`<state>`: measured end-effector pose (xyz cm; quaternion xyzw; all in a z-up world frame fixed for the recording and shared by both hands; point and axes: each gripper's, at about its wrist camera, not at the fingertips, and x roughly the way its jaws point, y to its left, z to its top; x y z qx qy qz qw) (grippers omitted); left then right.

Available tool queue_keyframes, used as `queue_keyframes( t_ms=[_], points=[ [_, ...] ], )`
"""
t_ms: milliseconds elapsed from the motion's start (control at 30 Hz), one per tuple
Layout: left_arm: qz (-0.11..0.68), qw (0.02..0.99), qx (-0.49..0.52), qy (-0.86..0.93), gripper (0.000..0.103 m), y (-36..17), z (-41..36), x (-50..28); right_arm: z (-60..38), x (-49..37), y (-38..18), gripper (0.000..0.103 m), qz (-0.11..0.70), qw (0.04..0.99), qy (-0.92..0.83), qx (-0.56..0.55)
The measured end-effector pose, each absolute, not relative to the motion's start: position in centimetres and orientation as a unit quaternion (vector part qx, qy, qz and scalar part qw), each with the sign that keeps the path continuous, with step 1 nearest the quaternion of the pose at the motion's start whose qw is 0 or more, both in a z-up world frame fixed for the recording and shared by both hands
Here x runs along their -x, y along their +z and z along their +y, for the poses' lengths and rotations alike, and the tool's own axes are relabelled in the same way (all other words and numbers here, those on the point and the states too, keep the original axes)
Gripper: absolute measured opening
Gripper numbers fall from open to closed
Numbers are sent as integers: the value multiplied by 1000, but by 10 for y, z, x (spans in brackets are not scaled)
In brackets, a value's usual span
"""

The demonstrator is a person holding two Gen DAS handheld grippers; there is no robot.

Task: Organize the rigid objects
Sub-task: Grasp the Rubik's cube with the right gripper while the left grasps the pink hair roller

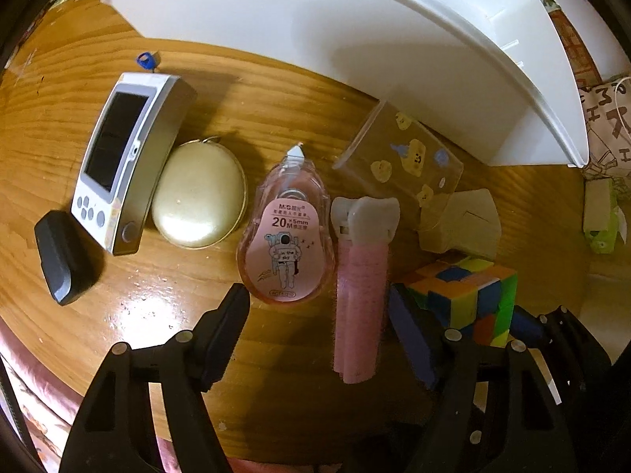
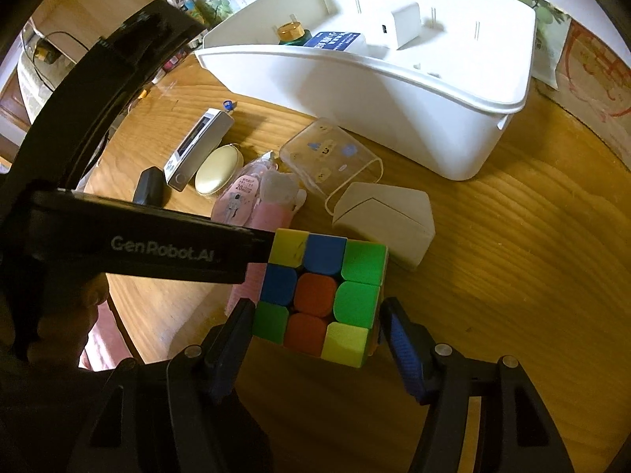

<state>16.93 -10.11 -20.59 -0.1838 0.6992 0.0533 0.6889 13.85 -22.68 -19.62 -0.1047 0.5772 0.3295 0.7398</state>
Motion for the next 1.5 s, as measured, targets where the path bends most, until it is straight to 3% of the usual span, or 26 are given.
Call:
queue_keyframes(
  t_ms=[400, 500, 833, 1500],
  points=[
    [704, 688, 169, 56, 66, -203, -117, -180, -228, -139, -195, 65, 573, 743, 325, 122],
    [707, 681, 188, 40, 39, -204, -117, -179, -228, -139, -195, 65, 572, 745, 320, 125],
    [710, 675, 197, 30, 35, -209, -119, -172, -235, -137, -193, 64, 573, 756, 293, 124],
    [659, 704, 260, 58, 29, -188, -62, -82, -240, -117, -179, 62, 562, 775, 248, 146]
  ],
)
